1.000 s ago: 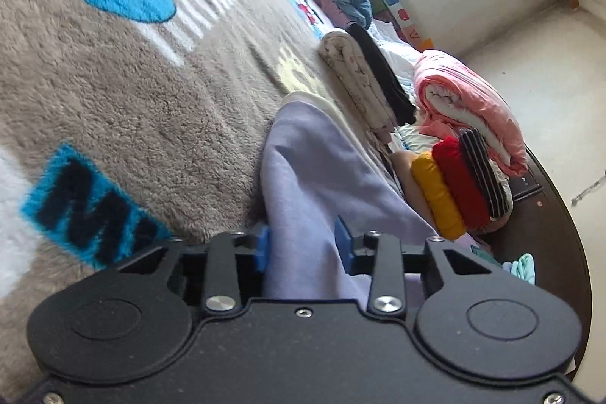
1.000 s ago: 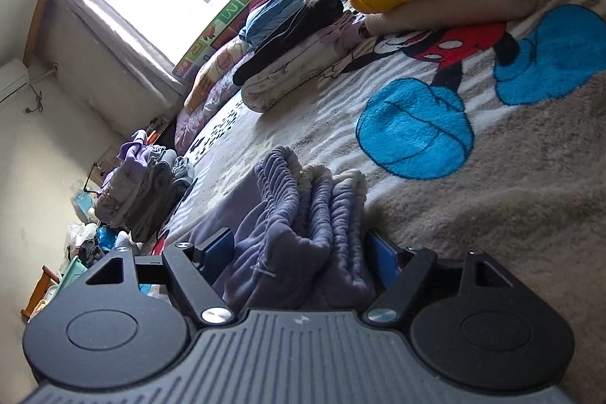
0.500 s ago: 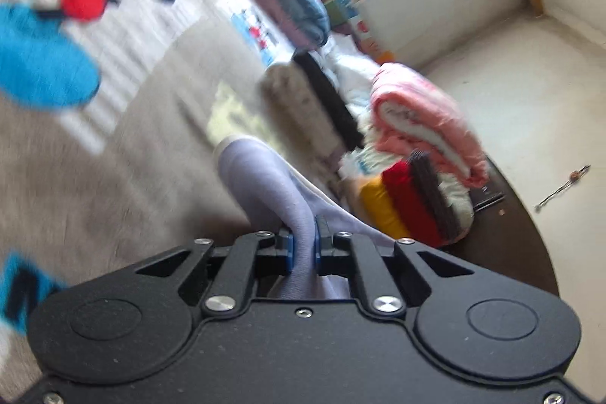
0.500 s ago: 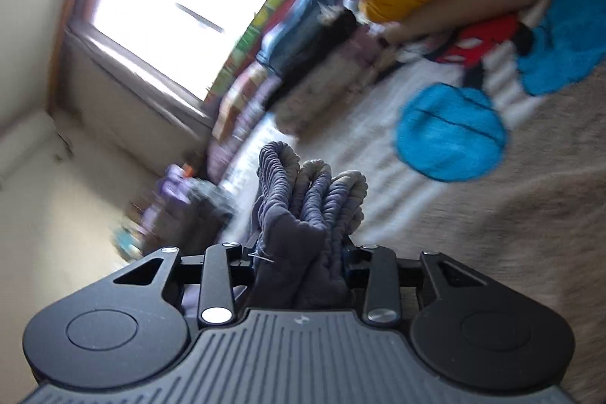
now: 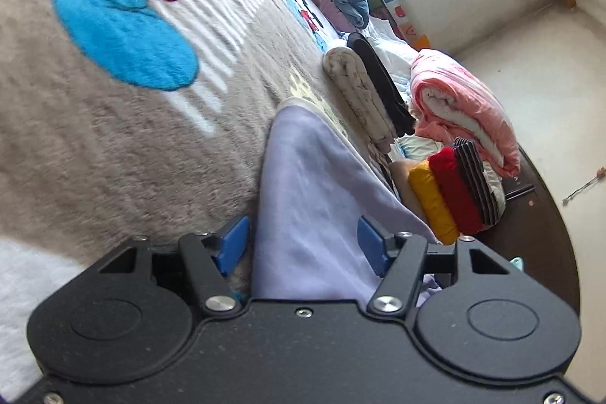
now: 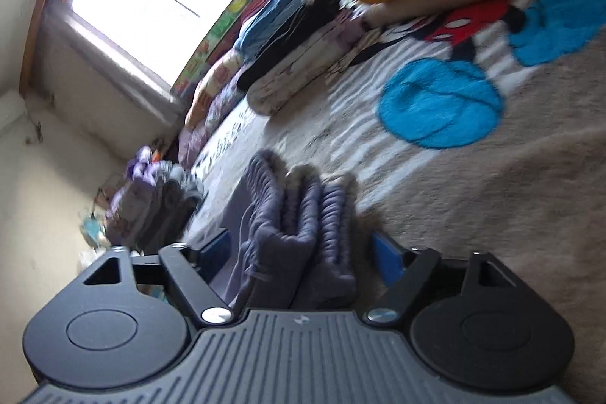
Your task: Fold clothes
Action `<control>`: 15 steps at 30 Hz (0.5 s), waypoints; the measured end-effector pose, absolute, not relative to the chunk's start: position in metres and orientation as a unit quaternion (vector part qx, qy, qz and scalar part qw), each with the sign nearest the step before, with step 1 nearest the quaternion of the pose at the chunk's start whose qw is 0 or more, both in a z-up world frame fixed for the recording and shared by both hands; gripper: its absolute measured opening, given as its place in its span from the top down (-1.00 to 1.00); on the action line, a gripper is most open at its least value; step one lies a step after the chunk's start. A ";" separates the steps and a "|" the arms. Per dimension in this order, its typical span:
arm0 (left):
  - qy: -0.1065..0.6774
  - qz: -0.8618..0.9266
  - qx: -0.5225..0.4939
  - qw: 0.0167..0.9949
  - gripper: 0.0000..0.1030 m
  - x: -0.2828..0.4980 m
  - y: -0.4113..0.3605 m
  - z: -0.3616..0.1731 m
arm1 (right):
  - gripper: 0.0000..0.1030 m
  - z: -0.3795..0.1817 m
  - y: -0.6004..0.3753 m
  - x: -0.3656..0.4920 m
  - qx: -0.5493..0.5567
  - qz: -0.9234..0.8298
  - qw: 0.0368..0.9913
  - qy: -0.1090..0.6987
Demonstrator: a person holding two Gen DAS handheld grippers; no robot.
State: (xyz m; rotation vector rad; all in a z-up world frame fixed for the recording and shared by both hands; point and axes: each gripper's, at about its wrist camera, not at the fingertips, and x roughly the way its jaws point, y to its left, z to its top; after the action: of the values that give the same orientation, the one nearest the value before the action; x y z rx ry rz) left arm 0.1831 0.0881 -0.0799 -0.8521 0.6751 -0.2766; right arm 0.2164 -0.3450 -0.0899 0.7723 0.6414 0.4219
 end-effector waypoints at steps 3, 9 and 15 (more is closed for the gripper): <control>0.333 -0.120 -0.388 0.851 0.79 0.199 0.079 -0.085 | -0.11 -0.089 -0.330 0.226 0.345 0.221 0.852 0.326; 0.311 -0.152 -0.390 0.853 0.88 0.219 0.082 -0.057 | 0.28 -0.085 -0.335 0.227 0.378 0.232 0.840 0.314; 0.282 -0.199 -0.364 0.865 0.88 0.282 0.078 -0.002 | 0.30 -0.052 -0.346 0.260 0.415 0.240 0.837 0.266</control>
State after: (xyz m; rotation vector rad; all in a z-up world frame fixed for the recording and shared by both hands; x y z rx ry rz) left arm 0.2823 0.0778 -0.0021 -0.7625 0.5898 -0.4168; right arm 0.2600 -0.3463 -0.0524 0.8779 0.5622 0.5075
